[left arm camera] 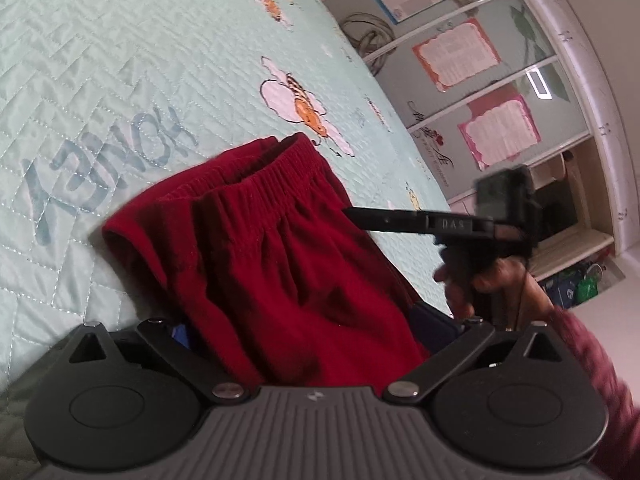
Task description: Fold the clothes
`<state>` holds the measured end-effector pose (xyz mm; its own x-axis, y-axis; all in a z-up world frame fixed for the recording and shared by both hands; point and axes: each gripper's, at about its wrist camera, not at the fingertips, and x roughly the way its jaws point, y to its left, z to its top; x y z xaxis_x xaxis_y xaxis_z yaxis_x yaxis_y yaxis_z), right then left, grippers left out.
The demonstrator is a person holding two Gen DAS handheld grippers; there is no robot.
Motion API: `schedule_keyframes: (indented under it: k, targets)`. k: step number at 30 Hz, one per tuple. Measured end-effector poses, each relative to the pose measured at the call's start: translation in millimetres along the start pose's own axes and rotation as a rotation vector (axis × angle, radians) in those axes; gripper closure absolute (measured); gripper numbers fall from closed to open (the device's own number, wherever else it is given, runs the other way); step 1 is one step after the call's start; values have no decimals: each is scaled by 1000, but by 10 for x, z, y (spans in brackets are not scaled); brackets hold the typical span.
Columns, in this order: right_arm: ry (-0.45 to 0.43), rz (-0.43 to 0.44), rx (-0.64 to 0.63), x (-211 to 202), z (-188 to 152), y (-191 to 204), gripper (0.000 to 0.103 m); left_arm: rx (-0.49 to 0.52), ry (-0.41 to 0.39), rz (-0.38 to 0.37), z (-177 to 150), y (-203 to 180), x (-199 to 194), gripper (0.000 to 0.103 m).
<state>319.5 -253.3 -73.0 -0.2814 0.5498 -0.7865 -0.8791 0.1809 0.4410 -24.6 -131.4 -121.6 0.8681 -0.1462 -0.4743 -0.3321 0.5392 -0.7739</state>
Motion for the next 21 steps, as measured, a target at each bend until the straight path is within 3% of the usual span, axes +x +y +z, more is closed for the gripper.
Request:
schedule_keyframes:
  k: [6,12,15,17,19,20,21]
  targets:
    - [186,307,-34,243,187,-92,33,22,6,-26,19,14,45,0]
    - [305,523,-61,762,456,-51,37,2,15,-45,103,39,113,0]
    - [325,552,-87,896,486,49,46,1,38,-43,151,32,142,1]
    - [319,505,-78,854,461,70,65,13,52,-35,177,29,158,7]
    - [288,457,-76,753,393,143,68,24,58,-9,197,43,166,34]
    - [268,429,-79,703,358,198,72,24,64,1,221,67,178,43]
    - [246,396,-84,656,322,262,73,30,75,9,248,92,191,62]
